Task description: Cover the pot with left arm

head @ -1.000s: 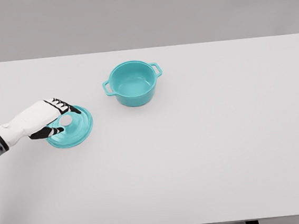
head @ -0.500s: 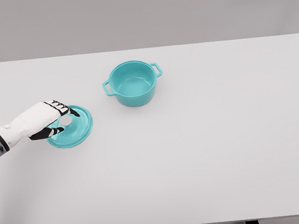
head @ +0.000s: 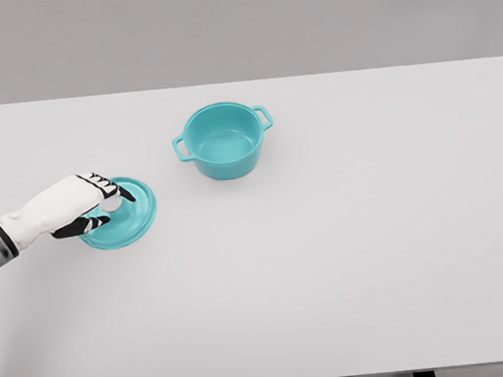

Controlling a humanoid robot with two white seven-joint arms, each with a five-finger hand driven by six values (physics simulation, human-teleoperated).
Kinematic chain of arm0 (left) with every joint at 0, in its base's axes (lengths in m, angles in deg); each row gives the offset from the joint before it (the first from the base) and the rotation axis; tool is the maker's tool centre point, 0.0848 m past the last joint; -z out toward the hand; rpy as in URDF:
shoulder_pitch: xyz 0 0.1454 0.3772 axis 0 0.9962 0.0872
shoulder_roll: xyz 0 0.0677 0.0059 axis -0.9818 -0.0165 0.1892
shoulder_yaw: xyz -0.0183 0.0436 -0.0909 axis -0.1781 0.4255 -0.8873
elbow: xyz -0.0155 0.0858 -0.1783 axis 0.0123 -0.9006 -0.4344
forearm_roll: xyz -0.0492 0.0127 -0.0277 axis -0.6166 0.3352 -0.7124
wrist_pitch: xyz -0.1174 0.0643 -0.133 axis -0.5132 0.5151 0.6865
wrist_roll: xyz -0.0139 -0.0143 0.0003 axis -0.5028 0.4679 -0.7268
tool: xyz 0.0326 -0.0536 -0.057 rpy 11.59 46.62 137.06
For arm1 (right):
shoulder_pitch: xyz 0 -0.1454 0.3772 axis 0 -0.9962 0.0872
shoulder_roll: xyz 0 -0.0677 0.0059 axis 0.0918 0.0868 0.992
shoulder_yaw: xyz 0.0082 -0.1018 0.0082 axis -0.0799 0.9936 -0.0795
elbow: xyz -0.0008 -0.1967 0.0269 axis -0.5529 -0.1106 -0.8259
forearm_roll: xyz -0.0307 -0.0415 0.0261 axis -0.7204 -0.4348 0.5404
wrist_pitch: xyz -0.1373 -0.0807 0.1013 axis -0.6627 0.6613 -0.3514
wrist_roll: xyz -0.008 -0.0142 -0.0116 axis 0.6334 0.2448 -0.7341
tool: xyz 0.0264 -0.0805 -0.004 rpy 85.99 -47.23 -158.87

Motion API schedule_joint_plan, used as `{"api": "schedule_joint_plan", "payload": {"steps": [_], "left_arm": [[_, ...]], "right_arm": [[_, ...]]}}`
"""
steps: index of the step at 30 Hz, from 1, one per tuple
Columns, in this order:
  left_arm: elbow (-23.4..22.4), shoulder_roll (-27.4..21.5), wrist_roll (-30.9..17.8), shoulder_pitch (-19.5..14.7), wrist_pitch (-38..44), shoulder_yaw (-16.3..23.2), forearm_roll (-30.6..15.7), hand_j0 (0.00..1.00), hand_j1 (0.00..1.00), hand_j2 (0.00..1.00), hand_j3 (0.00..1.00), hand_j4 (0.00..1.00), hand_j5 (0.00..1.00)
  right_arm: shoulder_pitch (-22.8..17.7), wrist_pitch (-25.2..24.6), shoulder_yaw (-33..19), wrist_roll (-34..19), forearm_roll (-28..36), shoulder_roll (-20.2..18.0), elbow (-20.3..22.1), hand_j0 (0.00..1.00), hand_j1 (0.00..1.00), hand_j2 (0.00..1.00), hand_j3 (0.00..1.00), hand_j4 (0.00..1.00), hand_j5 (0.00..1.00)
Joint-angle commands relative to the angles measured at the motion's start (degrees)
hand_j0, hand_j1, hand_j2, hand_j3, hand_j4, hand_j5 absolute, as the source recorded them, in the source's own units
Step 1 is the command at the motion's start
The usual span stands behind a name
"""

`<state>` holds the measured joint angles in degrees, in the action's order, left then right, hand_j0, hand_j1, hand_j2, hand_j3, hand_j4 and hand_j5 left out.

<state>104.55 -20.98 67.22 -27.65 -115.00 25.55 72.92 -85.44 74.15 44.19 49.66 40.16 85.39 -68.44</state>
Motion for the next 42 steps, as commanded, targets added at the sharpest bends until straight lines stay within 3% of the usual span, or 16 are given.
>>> {"api": "schedule_joint_plan", "payload": {"steps": [1, 17, 25, 42], "left_arm": [[-0.2, -0.1, 0.0, 0.0, 0.1, 0.0, -0.4, 0.67, 0.67, 0.67, 0.67, 0.67, 0.67], [-0.5, 0.4, 0.2, -0.4, 0.1, 0.0, -0.1, 0.64, 0.64, 0.64, 0.64, 0.64, 0.64], [-1.3, 0.4, 0.3, -0.7, 0.1, 0.0, -0.1, 0.55, 0.55, 0.55, 0.55, 0.55, 0.55], [-0.5, 0.2, 0.3, -1.7, 0.1, -0.2, -0.8, 0.49, 0.49, 0.49, 0.49, 0.49, 0.49]], "right_arm": [[0.0, 0.0, 0.0, 0.0, 0.0, 0.0, -0.1, 1.00, 1.00, 1.00, 1.00, 1.00, 1.00], [0.0, 0.0, 0.0, 0.0, 0.0, 0.0, 0.0, 1.00, 1.00, 1.00, 1.00, 1.00, 1.00], [0.0, 0.0, 0.0, 0.0, 0.0, 0.0, -0.1, 1.00, 1.00, 1.00, 1.00, 1.00, 1.00], [0.0, 0.0, 0.0, 0.0, 0.0, 0.0, -0.1, 1.00, 1.00, 1.00, 1.00, 1.00, 1.00]]}}
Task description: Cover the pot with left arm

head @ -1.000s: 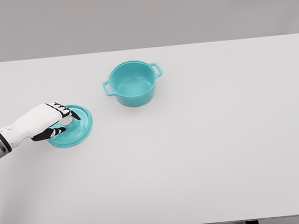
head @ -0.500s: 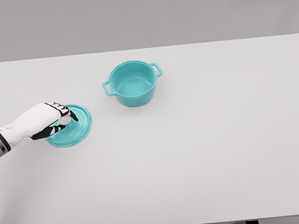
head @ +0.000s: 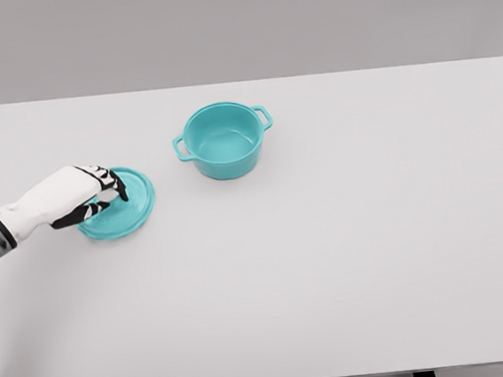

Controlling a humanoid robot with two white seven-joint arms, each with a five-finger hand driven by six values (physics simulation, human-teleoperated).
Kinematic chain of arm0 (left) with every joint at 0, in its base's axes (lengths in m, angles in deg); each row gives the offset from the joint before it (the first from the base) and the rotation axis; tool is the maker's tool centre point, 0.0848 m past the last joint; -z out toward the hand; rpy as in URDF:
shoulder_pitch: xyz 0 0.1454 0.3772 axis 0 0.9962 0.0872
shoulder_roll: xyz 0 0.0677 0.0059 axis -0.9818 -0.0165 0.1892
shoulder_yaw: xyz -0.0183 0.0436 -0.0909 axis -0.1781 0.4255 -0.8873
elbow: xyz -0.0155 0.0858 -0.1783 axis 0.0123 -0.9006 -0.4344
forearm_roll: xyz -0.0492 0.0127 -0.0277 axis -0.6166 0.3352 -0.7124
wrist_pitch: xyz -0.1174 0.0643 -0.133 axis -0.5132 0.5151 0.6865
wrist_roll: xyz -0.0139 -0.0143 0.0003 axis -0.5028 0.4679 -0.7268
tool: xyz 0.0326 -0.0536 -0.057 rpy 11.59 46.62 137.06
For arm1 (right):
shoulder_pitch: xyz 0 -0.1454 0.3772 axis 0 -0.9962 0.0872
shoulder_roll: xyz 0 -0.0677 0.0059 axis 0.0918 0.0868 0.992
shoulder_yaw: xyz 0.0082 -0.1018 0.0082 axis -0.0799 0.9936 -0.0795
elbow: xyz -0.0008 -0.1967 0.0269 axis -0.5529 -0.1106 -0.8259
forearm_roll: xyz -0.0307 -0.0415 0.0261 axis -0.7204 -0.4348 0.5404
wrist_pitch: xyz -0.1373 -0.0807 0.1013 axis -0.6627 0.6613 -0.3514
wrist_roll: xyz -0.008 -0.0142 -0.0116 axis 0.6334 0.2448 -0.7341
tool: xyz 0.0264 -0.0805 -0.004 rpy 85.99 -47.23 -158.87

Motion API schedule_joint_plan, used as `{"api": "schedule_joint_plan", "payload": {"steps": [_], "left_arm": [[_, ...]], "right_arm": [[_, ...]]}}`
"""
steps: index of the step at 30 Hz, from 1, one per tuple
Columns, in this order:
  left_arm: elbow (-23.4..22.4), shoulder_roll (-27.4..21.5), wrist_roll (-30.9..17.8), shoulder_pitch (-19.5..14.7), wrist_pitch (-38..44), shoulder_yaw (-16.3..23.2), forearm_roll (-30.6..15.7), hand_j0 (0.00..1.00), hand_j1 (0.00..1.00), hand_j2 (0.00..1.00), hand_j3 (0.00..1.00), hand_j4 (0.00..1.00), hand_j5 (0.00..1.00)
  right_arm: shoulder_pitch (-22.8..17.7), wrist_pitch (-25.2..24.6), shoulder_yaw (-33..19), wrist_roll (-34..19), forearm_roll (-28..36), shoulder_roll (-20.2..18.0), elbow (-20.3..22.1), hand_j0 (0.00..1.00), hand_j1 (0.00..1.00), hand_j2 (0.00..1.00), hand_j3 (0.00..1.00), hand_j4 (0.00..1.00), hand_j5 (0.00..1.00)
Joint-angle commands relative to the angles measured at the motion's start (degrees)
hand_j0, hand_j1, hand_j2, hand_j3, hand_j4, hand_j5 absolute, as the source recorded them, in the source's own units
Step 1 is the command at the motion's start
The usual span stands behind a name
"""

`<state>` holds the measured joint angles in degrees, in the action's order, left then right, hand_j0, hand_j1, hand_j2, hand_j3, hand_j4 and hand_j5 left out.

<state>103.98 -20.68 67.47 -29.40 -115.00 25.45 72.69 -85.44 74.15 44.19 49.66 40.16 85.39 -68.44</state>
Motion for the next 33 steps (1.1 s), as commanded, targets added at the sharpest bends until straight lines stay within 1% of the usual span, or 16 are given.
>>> {"api": "schedule_joint_plan", "payload": {"steps": [1, 9, 13, 24, 33], "left_arm": [[0.2, -0.2, 0.0, 0.0, 0.1, -0.1, -0.6, 0.49, 0.49, 0.49, 0.49, 0.49, 0.49], [0.2, -0.6, 0.0, -1.9, 0.1, -0.1, -0.7, 0.49, 0.49, 0.49, 0.49, 0.49, 0.49], [1.0, -0.9, 0.0, -2.4, 0.1, -0.2, -0.7, 0.48, 0.48, 0.48, 0.48, 0.48, 0.48], [0.9, -0.8, 0.0, -4.0, 0.1, -0.3, -0.7, 0.47, 0.47, 0.47, 0.47, 0.47, 0.47], [0.3, -0.5, 0.0, -7.5, 0.1, -0.9, -0.6, 0.45, 0.45, 0.45, 0.45, 0.45, 0.45]], "right_arm": [[0.0, 0.0, 0.0, 0.0, 0.0, 0.0, 0.0, 1.00, 1.00, 1.00, 1.00, 1.00, 1.00], [0.0, 0.0, 0.0, 0.0, 0.0, 0.0, 0.0, 1.00, 1.00, 1.00, 1.00, 1.00, 1.00], [0.0, 0.0, 0.0, 0.0, 0.0, 0.0, 0.0, 1.00, 1.00, 1.00, 1.00, 1.00, 1.00], [0.0, 0.0, 0.0, 0.0, 0.0, 0.0, -0.1, 1.00, 1.00, 1.00, 1.00, 1.00, 1.00], [0.0, 0.0, 0.0, 0.0, 0.0, 0.0, -0.1, 1.00, 1.00, 1.00, 1.00, 1.00, 1.00]]}}
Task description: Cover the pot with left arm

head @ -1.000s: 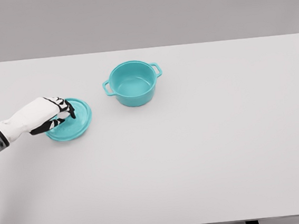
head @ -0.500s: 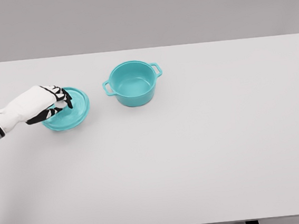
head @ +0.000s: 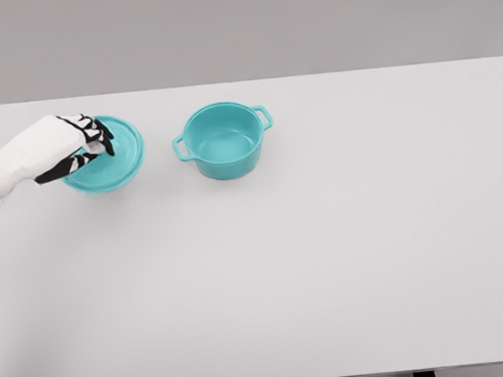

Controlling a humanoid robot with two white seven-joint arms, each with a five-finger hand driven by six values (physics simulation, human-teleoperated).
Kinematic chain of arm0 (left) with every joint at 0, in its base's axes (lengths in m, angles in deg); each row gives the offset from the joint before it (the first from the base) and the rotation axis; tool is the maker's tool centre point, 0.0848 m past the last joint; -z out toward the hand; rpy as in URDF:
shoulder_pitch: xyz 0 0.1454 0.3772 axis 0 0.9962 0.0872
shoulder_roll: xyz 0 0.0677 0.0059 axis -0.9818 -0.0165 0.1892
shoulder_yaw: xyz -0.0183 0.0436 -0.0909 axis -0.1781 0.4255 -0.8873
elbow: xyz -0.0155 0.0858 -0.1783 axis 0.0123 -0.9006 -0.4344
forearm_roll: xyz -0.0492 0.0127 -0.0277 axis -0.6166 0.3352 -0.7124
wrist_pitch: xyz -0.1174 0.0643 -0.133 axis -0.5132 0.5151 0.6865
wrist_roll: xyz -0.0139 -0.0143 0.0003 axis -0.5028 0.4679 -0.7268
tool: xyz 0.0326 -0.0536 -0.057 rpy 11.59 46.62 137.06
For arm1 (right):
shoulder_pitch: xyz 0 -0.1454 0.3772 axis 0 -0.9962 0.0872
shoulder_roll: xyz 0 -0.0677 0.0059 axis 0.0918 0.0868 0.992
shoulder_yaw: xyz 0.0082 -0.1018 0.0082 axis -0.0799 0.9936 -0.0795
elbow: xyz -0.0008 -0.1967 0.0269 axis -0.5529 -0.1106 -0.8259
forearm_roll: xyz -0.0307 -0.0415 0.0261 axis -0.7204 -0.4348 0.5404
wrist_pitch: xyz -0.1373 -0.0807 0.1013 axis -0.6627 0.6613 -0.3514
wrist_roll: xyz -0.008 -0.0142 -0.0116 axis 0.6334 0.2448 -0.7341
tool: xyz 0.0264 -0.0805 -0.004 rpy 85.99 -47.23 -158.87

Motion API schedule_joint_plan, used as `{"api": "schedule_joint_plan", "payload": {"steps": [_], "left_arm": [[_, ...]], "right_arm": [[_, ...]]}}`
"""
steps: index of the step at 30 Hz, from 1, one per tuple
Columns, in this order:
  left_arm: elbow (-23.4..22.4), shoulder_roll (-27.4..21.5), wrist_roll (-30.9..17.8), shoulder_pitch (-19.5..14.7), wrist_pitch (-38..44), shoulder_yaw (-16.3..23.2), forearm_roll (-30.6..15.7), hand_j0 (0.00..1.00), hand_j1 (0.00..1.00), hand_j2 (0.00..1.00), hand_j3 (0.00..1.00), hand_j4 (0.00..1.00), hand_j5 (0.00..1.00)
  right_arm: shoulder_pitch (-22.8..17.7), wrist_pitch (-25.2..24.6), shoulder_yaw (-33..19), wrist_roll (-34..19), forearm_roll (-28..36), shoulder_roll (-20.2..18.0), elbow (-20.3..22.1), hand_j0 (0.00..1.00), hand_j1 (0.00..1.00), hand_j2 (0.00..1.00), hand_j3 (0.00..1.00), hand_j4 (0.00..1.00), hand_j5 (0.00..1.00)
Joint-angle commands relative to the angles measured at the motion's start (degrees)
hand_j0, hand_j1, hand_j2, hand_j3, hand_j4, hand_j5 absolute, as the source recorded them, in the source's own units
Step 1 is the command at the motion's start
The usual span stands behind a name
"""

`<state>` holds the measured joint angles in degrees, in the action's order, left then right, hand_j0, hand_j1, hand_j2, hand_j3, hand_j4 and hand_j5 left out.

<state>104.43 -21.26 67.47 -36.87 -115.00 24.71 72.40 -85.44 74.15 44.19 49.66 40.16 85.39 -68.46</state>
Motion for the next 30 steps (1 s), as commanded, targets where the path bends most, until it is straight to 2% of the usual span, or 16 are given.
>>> {"api": "schedule_joint_plan", "payload": {"steps": [1, 6, 18, 22, 30], "left_arm": [[-0.2, 0.2, 0.0, 0.0, 0.1, -0.1, -0.4, 0.45, 0.45, 0.45, 0.45, 0.45, 0.45], [0.5, 0.5, 0.0, -1.0, 0.1, 0.5, -0.2, 0.46, 0.46, 0.46, 0.46, 0.46, 0.46], [0.1, 7.8, -0.1, -4.9, 0.1, 0.8, 0.9, 0.46, 0.46, 0.46, 0.46, 0.46, 0.46], [0.4, 9.9, -0.1, -5.4, 0.1, 2.3, 1.7, 0.46, 0.46, 0.46, 0.46, 0.46, 0.46], [-0.2, 13.9, -0.1, -6.9, 0.1, 2.4, 3.1, 0.46, 0.46, 0.46, 0.46, 0.46, 0.46]], "right_arm": [[0.0, 0.0, 0.0, 0.0, 0.0, 0.0, 0.0, 1.00, 1.00, 1.00, 1.00, 1.00, 1.00], [0.0, 0.0, 0.0, 0.0, 0.0, 0.0, 0.0, 1.00, 1.00, 1.00, 1.00, 1.00, 1.00], [0.0, 0.0, 0.0, 0.0, 0.0, 0.0, 0.1, 1.00, 1.00, 1.00, 1.00, 1.00, 1.00], [0.0, 0.0, 0.0, 0.0, 0.0, 0.0, 0.1, 1.00, 1.00, 1.00, 1.00, 1.00, 1.00], [0.0, 0.0, 0.0, 0.0, 0.0, 0.0, 0.1, 1.00, 1.00, 1.00, 1.00, 1.00, 1.00]]}}
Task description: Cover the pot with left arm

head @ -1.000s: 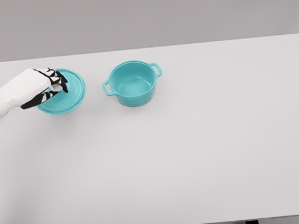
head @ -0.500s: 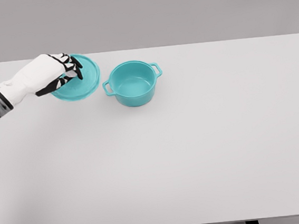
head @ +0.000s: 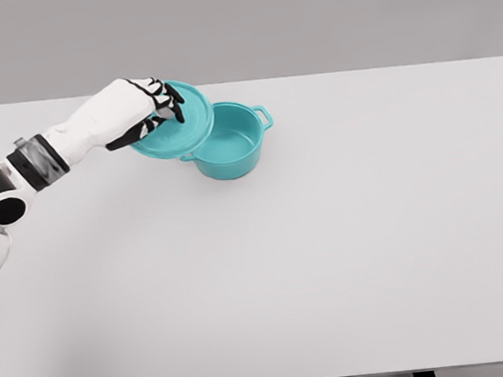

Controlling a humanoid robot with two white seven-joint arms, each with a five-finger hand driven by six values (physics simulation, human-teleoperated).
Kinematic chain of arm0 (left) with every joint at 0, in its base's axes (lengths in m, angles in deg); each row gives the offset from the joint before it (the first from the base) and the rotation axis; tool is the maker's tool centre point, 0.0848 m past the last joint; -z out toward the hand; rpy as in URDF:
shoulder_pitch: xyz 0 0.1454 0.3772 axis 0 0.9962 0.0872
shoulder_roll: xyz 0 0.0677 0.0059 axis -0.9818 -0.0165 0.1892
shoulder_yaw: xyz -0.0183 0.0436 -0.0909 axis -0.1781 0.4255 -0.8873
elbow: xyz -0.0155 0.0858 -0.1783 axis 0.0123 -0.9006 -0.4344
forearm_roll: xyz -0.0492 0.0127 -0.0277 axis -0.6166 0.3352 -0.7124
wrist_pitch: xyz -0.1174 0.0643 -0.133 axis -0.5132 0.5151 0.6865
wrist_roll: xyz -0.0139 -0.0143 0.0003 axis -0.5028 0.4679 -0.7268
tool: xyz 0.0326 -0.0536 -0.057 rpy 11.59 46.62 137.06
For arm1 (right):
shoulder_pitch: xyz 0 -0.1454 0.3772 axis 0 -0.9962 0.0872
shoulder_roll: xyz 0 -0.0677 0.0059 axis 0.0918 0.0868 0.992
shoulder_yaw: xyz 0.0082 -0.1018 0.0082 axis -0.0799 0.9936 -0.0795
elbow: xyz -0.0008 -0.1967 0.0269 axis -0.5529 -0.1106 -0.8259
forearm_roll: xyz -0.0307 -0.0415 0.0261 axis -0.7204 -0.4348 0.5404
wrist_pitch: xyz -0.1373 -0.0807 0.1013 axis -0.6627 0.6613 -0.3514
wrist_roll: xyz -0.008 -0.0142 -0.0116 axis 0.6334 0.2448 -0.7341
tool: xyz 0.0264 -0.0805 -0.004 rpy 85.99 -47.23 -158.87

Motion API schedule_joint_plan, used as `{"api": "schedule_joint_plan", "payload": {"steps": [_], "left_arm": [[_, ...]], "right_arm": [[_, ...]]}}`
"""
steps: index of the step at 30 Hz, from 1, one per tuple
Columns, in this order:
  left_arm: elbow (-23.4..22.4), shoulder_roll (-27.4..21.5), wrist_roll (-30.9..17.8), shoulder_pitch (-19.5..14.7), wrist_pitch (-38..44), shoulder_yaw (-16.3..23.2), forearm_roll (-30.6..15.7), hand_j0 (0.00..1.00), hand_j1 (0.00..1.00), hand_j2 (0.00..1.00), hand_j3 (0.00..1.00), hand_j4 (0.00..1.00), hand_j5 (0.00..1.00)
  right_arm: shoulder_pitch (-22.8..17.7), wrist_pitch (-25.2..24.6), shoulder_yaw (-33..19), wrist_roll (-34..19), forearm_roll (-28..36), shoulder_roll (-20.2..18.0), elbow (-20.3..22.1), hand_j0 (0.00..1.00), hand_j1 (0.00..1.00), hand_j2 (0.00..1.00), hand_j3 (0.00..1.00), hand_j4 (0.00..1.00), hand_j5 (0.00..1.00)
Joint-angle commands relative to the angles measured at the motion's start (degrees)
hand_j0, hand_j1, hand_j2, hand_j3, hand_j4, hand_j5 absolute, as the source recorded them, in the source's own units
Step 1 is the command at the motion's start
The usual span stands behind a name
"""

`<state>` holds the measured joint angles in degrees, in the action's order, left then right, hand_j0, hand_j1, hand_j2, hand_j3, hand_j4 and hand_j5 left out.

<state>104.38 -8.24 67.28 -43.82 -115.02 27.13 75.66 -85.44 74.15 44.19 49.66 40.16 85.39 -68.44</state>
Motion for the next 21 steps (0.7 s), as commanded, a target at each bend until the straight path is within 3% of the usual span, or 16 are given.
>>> {"api": "schedule_joint_plan", "payload": {"steps": [1, 8, 21], "left_arm": [[-0.1, 1.3, 0.1, 0.0, 0.1, 0.0, -0.1, 0.46, 0.46, 0.46, 0.46, 0.46, 0.46], [-0.5, 4.5, 0.1, -0.3, 0.1, 0.0, 1.9, 0.46, 0.46, 0.46, 0.46, 0.46, 0.46], [-8.0, 12.4, 0.0, -2.8, 0.1, 0.0, 5.8, 0.47, 0.47, 0.47, 0.47, 0.47, 0.47]], "right_arm": [[0.0, 0.0, 0.0, 0.0, 0.0, 0.0, -0.1, 1.00, 1.00, 1.00, 1.00, 1.00, 1.00], [0.0, 0.0, 0.0, 0.0, 0.0, 0.0, -0.1, 1.00, 1.00, 1.00, 1.00, 1.00, 1.00], [0.0, 0.0, 0.0, 0.0, 0.0, 0.0, 0.0, 1.00, 1.00, 1.00, 1.00, 1.00, 1.00]]}}
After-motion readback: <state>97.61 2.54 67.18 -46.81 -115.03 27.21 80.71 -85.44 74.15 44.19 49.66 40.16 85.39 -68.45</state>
